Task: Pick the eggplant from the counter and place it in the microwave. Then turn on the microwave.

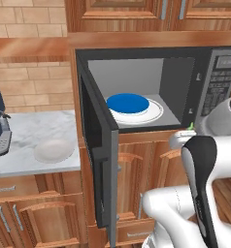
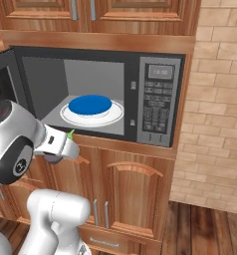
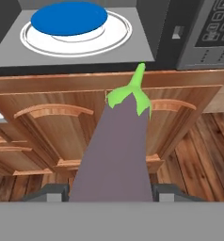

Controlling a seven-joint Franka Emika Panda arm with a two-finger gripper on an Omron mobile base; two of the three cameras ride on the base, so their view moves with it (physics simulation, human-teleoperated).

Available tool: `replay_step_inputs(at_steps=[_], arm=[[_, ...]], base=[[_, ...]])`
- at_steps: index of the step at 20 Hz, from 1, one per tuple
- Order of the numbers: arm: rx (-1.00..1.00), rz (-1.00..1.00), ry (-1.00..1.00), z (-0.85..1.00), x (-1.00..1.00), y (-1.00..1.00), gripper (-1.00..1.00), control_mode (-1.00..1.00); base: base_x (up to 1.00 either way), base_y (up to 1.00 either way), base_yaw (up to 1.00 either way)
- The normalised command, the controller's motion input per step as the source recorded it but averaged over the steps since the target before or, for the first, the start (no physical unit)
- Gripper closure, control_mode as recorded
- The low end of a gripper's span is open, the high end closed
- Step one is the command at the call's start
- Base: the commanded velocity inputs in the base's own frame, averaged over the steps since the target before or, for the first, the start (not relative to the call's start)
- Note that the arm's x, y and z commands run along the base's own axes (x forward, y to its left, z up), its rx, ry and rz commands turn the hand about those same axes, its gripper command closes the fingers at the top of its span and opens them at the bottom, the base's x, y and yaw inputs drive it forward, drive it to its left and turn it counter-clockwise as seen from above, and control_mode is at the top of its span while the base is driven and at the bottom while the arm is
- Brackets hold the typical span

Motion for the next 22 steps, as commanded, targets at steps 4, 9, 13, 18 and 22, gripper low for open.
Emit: replay_step_inputs(at_steps=[4,9,13,18,22], arm=[[0.00,0.00,0.03,0.20,0.07,0.09,1.00,-1.00],[0.00,0.00,0.07,0.15,0.05,0.04,1.00,-1.00],[0.00,0.00,0.03,0.10,0.02,0.08,1.00,-1.00],[0.00,0.00,0.05,0.09,0.04,0.04,1.00,-1.00],[0.00,0.00,0.00,0.11,0.02,0.03,1.00,-1.00]], base=[[0.00,0.00,0.00],[0.00,0.00,0.00],[0.00,0.00,0.00],[0.00,0.00,0.00],[0.00,0.00,0.00]])
